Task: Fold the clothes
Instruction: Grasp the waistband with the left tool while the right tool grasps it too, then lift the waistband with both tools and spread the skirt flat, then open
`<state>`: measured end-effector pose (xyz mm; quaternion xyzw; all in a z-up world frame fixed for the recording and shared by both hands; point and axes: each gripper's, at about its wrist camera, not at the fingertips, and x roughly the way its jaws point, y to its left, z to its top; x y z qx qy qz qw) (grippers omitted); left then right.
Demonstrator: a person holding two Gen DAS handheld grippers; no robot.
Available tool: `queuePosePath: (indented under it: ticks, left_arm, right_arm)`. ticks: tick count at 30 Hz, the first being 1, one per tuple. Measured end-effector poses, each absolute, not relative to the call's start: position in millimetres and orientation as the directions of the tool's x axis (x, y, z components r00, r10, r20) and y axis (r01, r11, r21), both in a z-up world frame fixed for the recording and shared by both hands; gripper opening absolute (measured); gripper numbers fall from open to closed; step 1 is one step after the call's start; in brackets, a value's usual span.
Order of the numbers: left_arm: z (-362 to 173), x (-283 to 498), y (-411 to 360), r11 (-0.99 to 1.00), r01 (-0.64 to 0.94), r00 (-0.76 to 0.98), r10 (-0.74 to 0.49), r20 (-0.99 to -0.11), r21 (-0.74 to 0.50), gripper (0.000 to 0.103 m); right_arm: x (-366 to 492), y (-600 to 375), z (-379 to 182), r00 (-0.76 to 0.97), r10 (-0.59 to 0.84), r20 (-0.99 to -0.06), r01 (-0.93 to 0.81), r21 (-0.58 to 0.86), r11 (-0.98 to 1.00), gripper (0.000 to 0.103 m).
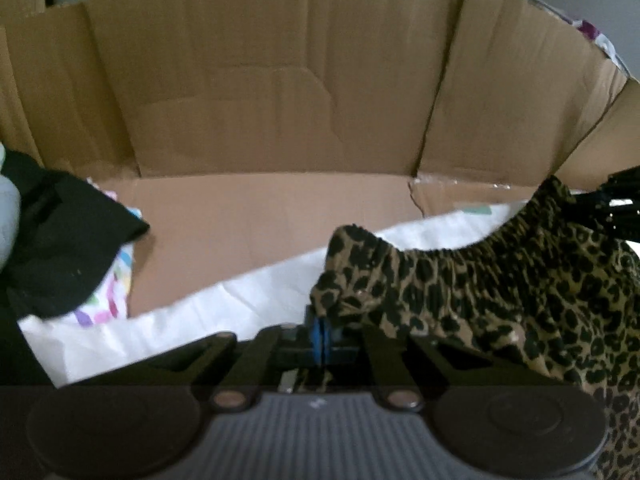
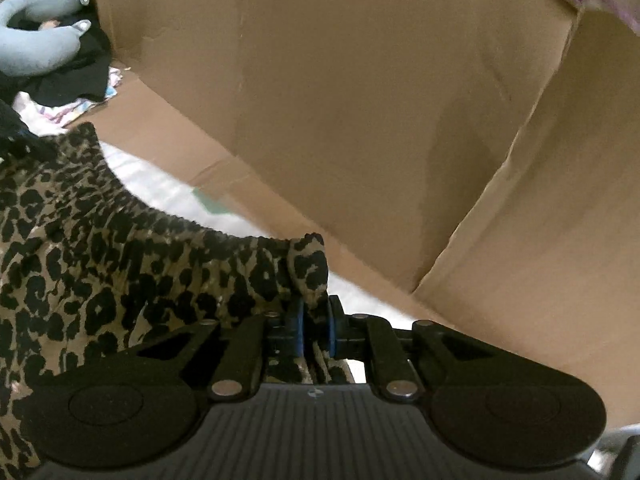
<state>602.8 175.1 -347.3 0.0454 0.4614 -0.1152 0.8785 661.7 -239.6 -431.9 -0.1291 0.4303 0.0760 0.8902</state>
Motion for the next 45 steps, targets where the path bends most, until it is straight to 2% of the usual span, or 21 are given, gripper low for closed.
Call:
queuePosePath:
  ticks: [6, 10, 12, 13, 15, 16, 17, 21, 23, 29, 34, 39, 42, 43, 45]
  left_arm:
    - [-361, 608, 159, 0.969, 0.24, 0.557, -0.084, -0.826, 0.064, 0.002]
    - [-367, 609, 149, 0.962, 0.242, 0.544, -0.029, -0.839, 0.123, 0.009]
    - [-359, 606, 152, 0.969, 0.223, 0.549, -0.031, -0.836, 0.111, 0.015]
    - [-355, 604, 154, 0.971, 0.213, 0.551, -0.031, -0.834, 0.104, 0.017]
    - [-347, 600, 157, 0.977, 0.194, 0.556, -0.033, -0.831, 0.091, 0.029]
    - [-343, 599, 159, 0.979, 0.184, 0.558, -0.033, -0.829, 0.085, 0.042]
    - [-339, 597, 160, 0.982, 0.175, 0.561, -0.034, -0.827, 0.078, 0.047]
    - [-318, 585, 152, 0.985, 0.158, 0.597, -0.037, -0.802, 0.072, 0.047]
    - [-311, 578, 145, 0.988, 0.153, 0.604, -0.068, -0.794, 0.032, 0.047]
    - [-311, 547, 111, 0.971, 0.238, 0.583, -0.157, -0.797, -0.017, 0.047]
    - [-341, 527, 104, 0.966, 0.259, 0.516, -0.163, -0.841, -0.028, 0.046]
    - [-361, 516, 114, 0.973, 0.23, 0.501, -0.091, -0.861, 0.031, 0.046]
    - [-361, 514, 128, 0.981, 0.194, 0.5, -0.092, -0.861, 0.008, 0.039]
    - [-361, 513, 130, 0.983, 0.185, 0.496, -0.082, -0.865, 0.012, 0.033]
    - [-360, 511, 134, 0.982, 0.186, 0.494, -0.061, -0.867, 0.037, 0.027]
  right_arm:
    - [674, -228, -440, 0.63, -0.063, -0.774, -0.239, -0.27, 0.933, 0.01]
    - [681, -221, -457, 0.607, -0.086, -0.79, -0.248, -0.291, 0.924, 0.012]
    - [680, -224, -451, 0.613, -0.092, -0.785, -0.228, -0.287, 0.93, 0.027]
    - [679, -225, -448, 0.617, -0.095, -0.781, -0.216, -0.285, 0.934, 0.028]
    - [672, -230, -437, 0.63, -0.074, -0.773, -0.21, -0.262, 0.942, 0.029]
    - [668, -232, -432, 0.641, -0.065, -0.765, -0.211, -0.256, 0.943, 0.03]
    - [663, -234, -426, 0.651, -0.055, -0.757, -0.211, -0.251, 0.945, 0.03]
    - [646, -243, -404, 0.688, -0.014, -0.726, -0.209, -0.216, 0.954, 0.03]
    - [641, -246, -398, 0.697, 0.021, -0.717, -0.202, -0.169, 0.965, 0.03]
    - [611, -239, -395, 0.684, 0.129, -0.718, -0.255, -0.07, 0.964, 0.03]
    - [584, -240, -422, 0.637, 0.114, -0.763, -0.29, -0.1, 0.952, 0.03]
    - [564, -254, -448, 0.613, 0.024, -0.79, -0.279, -0.189, 0.941, 0.03]
    - [560, -274, -450, 0.617, 0.016, -0.787, -0.234, -0.164, 0.958, 0.03]
    - [559, -279, -450, 0.618, 0.006, -0.786, -0.223, -0.168, 0.96, 0.03]
    - [557, -288, -450, 0.618, -0.015, -0.786, -0.205, -0.179, 0.962, 0.029]
